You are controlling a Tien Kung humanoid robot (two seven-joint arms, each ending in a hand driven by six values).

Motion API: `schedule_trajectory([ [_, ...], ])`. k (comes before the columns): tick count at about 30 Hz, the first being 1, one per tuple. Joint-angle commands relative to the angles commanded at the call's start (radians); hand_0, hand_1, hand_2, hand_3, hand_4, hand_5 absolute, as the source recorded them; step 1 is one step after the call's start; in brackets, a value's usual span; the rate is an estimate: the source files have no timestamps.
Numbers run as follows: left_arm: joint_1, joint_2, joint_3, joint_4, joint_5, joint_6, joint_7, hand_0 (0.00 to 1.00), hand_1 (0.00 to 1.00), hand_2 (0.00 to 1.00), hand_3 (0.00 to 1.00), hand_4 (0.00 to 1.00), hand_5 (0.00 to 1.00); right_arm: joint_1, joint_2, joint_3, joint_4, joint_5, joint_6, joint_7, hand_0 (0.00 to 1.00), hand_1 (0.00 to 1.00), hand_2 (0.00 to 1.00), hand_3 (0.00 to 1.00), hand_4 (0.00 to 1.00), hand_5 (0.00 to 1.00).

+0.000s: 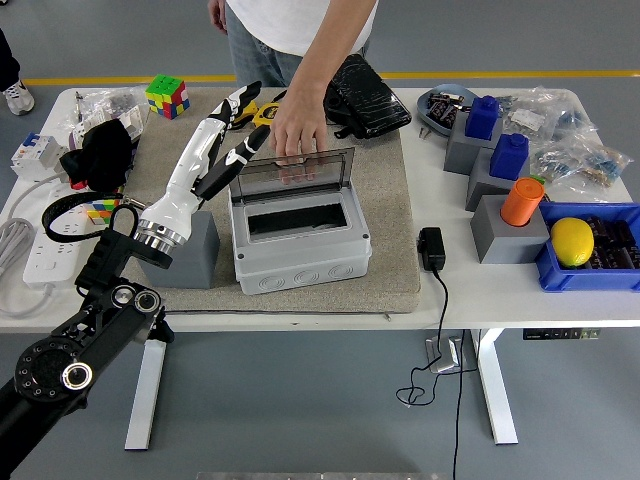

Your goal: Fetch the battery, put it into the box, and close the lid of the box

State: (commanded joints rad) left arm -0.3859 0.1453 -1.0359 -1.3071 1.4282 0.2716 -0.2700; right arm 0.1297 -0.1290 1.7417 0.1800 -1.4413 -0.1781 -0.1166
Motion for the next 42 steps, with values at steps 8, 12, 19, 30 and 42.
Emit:
schedule_trajectory([
  [8, -0.009, 0.003, 0.003, -0.010, 0.066, 0.004, 0.029, 0.965, 0.984, 0.951, 0.943, 0.998, 0.998, 0.002, 0.000, 0.001, 0.000, 0.000, -0.001, 0.000, 0.841, 0.845, 0.809, 0.850, 0.998, 0.998],
  [12, -0.008, 0.004, 0.010, -0.019, 0.164, -0.003, 0.082, 0.939, 0.956, 0.924, 0.925, 0.998, 0.998, 0.001, 0.000, 0.002, 0.000, -0.001, 0.000, 0.000, 0.842, 0.845, 0.809, 0.850, 0.998, 0.998],
  [19, -0.034, 0.015, 0.052, -0.015, 0.410, -0.045, 0.218, 0.916, 0.915, 0.879, 0.880, 0.998, 0.998, 0.002, -0.002, -0.006, 0.000, 0.004, 0.000, 0.002, 0.842, 0.845, 0.808, 0.849, 0.998, 0.998],
  [30, -0.031, 0.023, 0.073, 0.001, 0.486, -0.049, 0.259, 0.888, 0.887, 0.844, 0.854, 0.998, 0.998, -0.006, -0.006, -0.004, 0.000, 0.000, 0.000, -0.001, 0.842, 0.845, 0.809, 0.850, 0.998, 0.998],
  [42, -0.013, 0.026, 0.086, -0.018, 0.490, -0.050, 0.272, 0.880, 0.888, 0.855, 0.858, 0.998, 0.998, -0.006, -0.009, -0.008, 0.000, 0.003, -0.001, 0.000, 0.842, 0.845, 0.809, 0.850, 0.998, 0.998],
])
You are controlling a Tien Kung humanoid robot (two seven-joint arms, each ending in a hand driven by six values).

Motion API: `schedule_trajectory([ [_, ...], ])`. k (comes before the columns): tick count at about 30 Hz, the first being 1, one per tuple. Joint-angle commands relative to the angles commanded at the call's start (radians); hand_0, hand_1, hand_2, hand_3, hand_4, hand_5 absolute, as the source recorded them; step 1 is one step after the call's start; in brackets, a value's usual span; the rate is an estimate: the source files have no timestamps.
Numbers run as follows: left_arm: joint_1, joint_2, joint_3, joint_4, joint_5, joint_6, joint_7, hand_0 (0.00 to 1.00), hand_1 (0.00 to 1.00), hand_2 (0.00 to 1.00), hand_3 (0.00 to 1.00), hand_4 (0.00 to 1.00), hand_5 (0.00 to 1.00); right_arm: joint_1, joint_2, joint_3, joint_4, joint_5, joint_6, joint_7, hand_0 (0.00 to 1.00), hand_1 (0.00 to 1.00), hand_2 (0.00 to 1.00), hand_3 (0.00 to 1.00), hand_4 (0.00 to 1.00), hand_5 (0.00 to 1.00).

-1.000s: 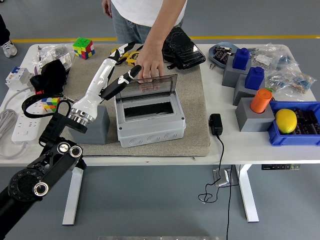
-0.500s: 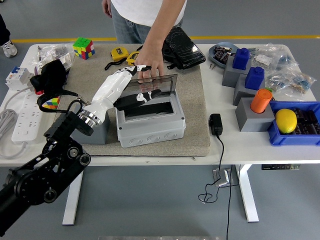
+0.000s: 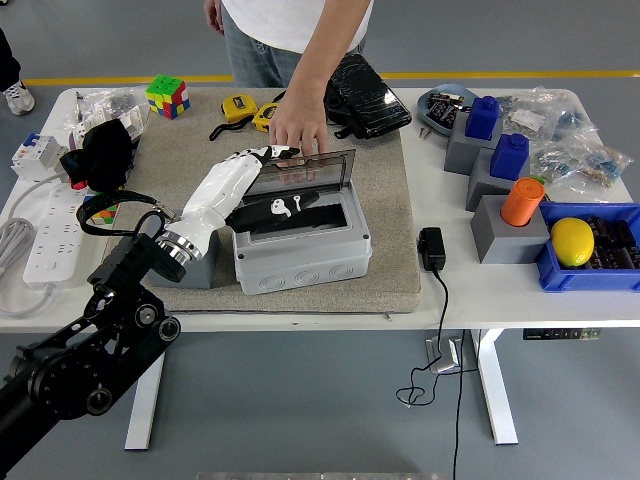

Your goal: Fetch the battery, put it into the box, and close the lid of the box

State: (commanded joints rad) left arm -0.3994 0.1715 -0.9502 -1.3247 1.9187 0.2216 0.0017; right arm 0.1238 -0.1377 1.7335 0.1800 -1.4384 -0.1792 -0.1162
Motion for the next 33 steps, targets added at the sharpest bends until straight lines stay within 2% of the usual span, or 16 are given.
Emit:
schedule_trajectory([
  [8, 0.026, 0.004, 0.025, -0.048, 0.022, -0.003, 0.022, 0.874, 0.884, 0.856, 0.857, 0.998, 0.998, -0.003, -0.001, 0.005, 0.000, -0.007, 0.000, -0.001, 0.842, 0.845, 0.808, 0.850, 0.998, 0.998],
  [15, 0.039, 0.016, 0.052, -0.065, 0.017, -0.003, 0.029, 0.871, 0.886, 0.857, 0.857, 0.998, 0.998, -0.001, -0.001, 0.005, 0.000, -0.006, -0.001, 0.000, 0.842, 0.845, 0.808, 0.850, 0.998, 0.998],
  [33, 0.087, 0.085, 0.136, -0.148, 0.021, -0.008, 0.048, 0.867, 0.884, 0.859, 0.856, 0.998, 0.998, -0.002, -0.002, 0.013, 0.000, -0.011, -0.001, -0.001, 0.842, 0.846, 0.808, 0.850, 0.998, 0.998],
])
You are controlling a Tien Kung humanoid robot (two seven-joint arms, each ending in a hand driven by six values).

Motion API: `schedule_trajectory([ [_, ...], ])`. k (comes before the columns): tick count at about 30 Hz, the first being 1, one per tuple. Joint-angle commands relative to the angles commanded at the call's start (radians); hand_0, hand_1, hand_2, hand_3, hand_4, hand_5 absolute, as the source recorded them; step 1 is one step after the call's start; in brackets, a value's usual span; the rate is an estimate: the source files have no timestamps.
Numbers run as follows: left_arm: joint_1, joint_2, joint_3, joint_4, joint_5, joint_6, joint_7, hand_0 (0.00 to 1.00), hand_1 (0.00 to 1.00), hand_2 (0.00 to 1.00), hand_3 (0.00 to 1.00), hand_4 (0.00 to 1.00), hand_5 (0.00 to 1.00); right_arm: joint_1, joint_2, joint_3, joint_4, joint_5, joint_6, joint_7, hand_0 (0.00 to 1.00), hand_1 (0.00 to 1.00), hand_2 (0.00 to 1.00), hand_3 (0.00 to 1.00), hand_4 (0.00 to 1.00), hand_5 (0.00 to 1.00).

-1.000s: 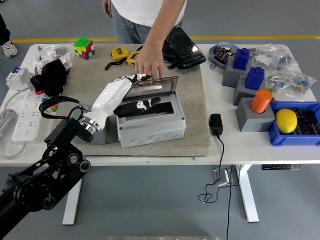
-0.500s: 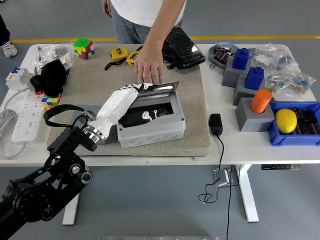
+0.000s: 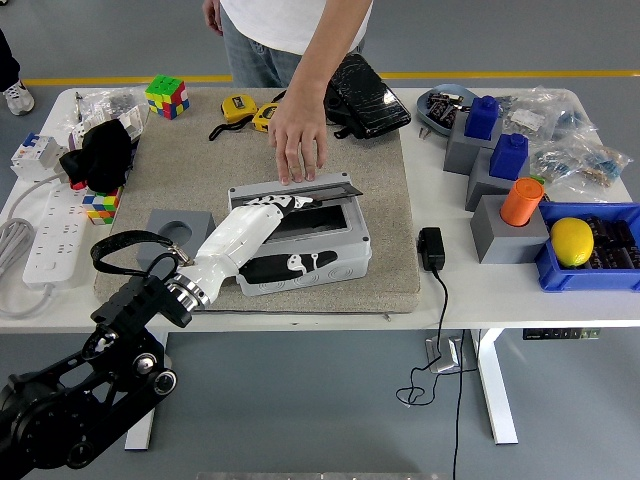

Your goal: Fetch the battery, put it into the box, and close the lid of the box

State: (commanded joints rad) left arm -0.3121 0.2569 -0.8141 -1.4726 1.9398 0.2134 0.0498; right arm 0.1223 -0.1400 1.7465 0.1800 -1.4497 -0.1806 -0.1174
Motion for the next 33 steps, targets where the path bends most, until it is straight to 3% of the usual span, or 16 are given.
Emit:
schedule_trajectory([
  [14, -0.010, 0.017, 0.037, -0.012, -0.007, -0.001, -0.002, 0.861, 0.884, 0.858, 0.856, 0.998, 0.998, 0.000, 0.000, -0.001, 0.000, 0.002, 0.000, 0.000, 0.842, 0.846, 0.808, 0.850, 0.998, 0.998],
  [19, -0.018, -0.001, 0.021, -0.005, 0.005, 0.035, -0.021, 0.864, 0.888, 0.858, 0.856, 0.998, 0.998, 0.001, 0.001, -0.002, 0.000, 0.003, 0.000, 0.001, 0.842, 0.847, 0.808, 0.850, 0.998, 0.998],
  [25, -0.053, -0.039, -0.064, 0.029, 0.009, 0.053, -0.056, 0.869, 0.885, 0.856, 0.854, 0.998, 0.998, 0.005, 0.004, -0.006, 0.000, 0.007, 0.000, 0.002, 0.841, 0.847, 0.807, 0.850, 0.998, 0.998],
  [30, -0.070, -0.065, -0.151, 0.095, -0.040, 0.085, -0.130, 0.869, 0.885, 0.856, 0.854, 0.998, 0.998, 0.007, 0.008, -0.003, 0.000, 0.007, 0.000, 0.001, 0.841, 0.847, 0.807, 0.850, 0.998, 0.998],
  [31, -0.072, -0.067, -0.171, 0.109, -0.068, 0.086, -0.149, 0.927, 0.947, 0.919, 0.905, 0.998, 0.998, 0.006, 0.009, -0.003, 0.000, 0.006, 0.000, 0.001, 0.841, 0.847, 0.808, 0.850, 0.998, 0.998],
  [33, -0.075, -0.070, -0.208, 0.130, -0.101, 0.088, -0.178, 0.927, 0.947, 0.919, 0.905, 0.998, 0.998, 0.005, 0.012, -0.003, 0.000, 0.007, 0.000, 0.000, 0.841, 0.847, 0.808, 0.850, 0.998, 0.998],
])
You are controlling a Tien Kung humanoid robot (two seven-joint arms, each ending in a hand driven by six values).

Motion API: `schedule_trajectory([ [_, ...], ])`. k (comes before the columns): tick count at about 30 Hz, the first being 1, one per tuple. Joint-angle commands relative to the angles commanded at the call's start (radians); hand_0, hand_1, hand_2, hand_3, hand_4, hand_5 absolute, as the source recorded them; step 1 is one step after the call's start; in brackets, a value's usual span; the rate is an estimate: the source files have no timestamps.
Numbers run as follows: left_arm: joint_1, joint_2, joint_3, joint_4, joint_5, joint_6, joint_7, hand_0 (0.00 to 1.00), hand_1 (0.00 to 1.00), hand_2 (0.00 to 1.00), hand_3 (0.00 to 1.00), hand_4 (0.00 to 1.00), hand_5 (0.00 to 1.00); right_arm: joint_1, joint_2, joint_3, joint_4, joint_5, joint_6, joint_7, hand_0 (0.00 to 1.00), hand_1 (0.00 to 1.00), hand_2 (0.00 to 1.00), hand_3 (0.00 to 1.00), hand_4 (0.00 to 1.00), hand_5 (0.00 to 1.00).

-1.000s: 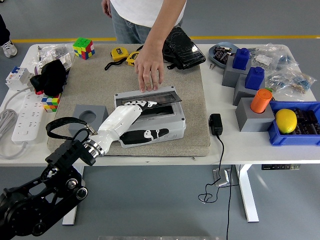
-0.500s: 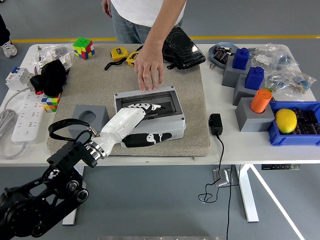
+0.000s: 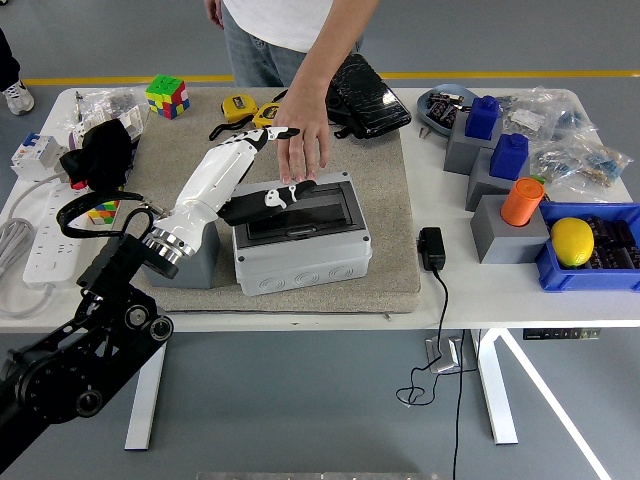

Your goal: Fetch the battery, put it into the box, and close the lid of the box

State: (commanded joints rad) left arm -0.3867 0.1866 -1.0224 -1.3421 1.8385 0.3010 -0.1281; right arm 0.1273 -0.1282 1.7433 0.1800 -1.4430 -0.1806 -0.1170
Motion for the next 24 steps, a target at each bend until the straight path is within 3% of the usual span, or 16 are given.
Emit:
schedule_trajectory([
  [3, -0.002, -0.004, -0.070, 0.038, -0.072, -0.005, -0.053, 0.927, 0.947, 0.919, 0.905, 0.998, 0.998, 0.000, 0.003, -0.002, 0.000, 0.003, 0.000, 0.001, 0.841, 0.847, 0.808, 0.850, 0.998, 0.998],
  [4, -0.002, -0.005, -0.088, 0.048, -0.106, -0.009, -0.070, 0.978, 0.998, 0.970, 0.939, 0.998, 0.998, 0.001, 0.003, -0.001, 0.000, 0.003, 0.000, 0.001, 0.841, 0.847, 0.807, 0.850, 0.998, 0.998],
  [12, 0.015, -0.006, -0.229, 0.110, -0.411, -0.074, -0.181, 0.993, 0.998, 0.975, 0.948, 0.998, 0.998, 0.004, 0.005, 0.003, 0.000, 0.003, 0.000, 0.001, 0.841, 0.847, 0.808, 0.850, 0.998, 0.998],
  [18, 0.044, 0.003, -0.286, 0.117, -0.604, -0.114, -0.217, 0.990, 0.998, 0.975, 0.951, 0.998, 0.998, 0.003, 0.007, 0.005, 0.000, 0.003, 0.000, 0.002, 0.842, 0.846, 0.808, 0.850, 0.998, 0.998],
  [24, 0.082, 0.002, -0.329, 0.117, -0.695, -0.138, -0.228, 0.987, 0.998, 0.973, 0.951, 0.998, 0.998, 0.003, 0.007, 0.008, 0.000, 0.000, 0.000, 0.002, 0.841, 0.846, 0.808, 0.850, 0.998, 0.998],
])
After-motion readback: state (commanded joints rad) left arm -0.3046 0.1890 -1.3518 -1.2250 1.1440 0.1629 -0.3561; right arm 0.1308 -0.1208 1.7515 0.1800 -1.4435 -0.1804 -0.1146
